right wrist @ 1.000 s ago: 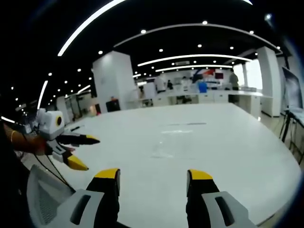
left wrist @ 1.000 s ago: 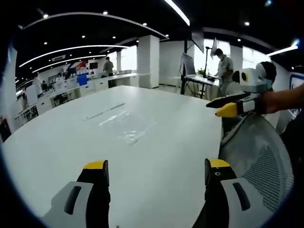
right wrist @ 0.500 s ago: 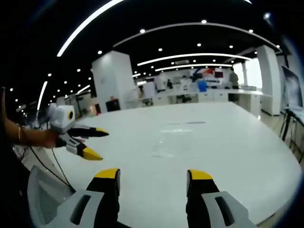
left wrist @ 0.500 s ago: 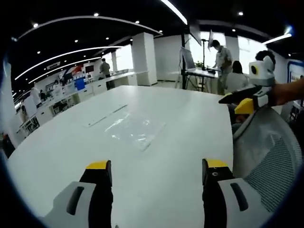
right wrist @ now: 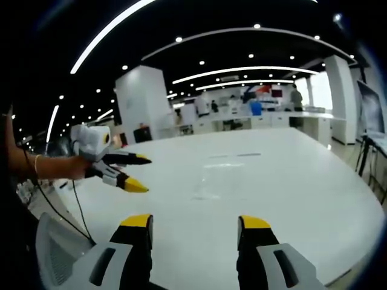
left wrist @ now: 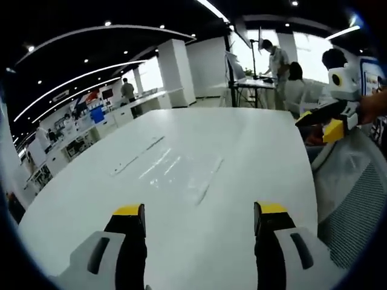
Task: Open the resealable bag by pulling the two sides of the seal apart until the entire bag opening is separated and visibly accessible.
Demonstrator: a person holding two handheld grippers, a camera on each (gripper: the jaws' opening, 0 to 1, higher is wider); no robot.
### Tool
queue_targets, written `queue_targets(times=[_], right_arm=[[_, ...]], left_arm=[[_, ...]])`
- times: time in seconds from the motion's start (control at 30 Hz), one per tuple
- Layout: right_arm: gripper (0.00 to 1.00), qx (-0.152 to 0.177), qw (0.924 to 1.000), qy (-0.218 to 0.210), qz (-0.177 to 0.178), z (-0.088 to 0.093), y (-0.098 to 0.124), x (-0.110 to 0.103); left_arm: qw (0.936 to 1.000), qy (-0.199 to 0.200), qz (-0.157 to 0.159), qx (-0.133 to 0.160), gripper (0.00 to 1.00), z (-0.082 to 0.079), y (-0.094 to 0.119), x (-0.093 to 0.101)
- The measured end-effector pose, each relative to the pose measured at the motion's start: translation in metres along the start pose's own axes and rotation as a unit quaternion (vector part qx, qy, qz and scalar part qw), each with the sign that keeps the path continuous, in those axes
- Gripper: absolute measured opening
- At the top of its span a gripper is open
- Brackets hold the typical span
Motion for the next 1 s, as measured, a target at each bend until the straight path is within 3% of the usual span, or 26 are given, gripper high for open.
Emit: queue_targets(times=[1.0], right_arm=[[0.52, -0.011, 0.9996, -0.014, 0.019, 0.003, -0.002, 0.008]], left_arm=[[0.9954, -0.059, 0.042, -0.063, 0.63, 0.003, -0.071, -0.010]])
Point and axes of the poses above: the point that each gripper's makers call its tool centre point, and the gripper's own axes: y roughly backward along the fingers, x roughly to its right, z roughly out of its underside, the point moved 5 cm from there along y, roughly backward along the fingers, and after that the axes turned 5 degrees about -x, right-handed, at the moved point
